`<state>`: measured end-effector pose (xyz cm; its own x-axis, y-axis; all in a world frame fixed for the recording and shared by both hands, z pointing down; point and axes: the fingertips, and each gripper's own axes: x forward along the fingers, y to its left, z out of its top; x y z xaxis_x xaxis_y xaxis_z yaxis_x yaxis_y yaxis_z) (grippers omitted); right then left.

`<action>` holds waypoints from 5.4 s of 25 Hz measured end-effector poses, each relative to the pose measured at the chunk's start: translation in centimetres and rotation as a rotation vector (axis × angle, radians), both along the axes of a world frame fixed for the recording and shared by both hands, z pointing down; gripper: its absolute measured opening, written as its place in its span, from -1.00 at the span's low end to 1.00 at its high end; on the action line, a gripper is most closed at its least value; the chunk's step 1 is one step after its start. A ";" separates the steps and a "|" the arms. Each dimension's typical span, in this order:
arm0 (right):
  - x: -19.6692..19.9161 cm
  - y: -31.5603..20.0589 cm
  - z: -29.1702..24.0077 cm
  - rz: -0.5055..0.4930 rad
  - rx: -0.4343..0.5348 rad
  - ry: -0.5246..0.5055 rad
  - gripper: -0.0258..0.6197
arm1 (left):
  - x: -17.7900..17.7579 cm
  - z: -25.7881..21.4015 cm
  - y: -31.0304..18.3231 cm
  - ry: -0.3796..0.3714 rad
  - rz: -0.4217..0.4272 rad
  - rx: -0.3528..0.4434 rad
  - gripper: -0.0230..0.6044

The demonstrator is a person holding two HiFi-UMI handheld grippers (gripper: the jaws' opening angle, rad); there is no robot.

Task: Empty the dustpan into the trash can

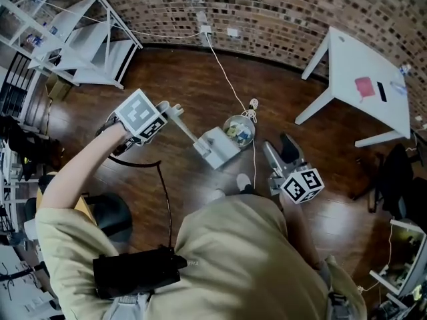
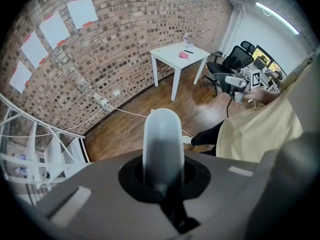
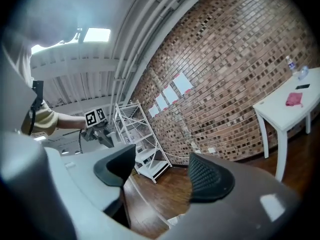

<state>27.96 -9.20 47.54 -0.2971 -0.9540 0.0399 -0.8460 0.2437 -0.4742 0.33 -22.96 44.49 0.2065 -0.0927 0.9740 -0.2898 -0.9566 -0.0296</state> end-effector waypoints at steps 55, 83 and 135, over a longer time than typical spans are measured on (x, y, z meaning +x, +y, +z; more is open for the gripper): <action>13.9 1.5 5.4 0.140 -0.108 -0.119 -0.02 | 35.0 7.9 -19.0 -0.369 0.002 -0.182 -0.93; -10.7 -14.6 -3.2 -0.354 0.073 -0.039 -0.06 | -2.4 -3.7 -6.5 0.150 -0.243 -0.134 -0.93; -18.9 -16.5 2.9 -0.385 -0.124 0.025 -0.06 | -21.9 33.6 -14.2 0.268 -0.974 0.212 0.04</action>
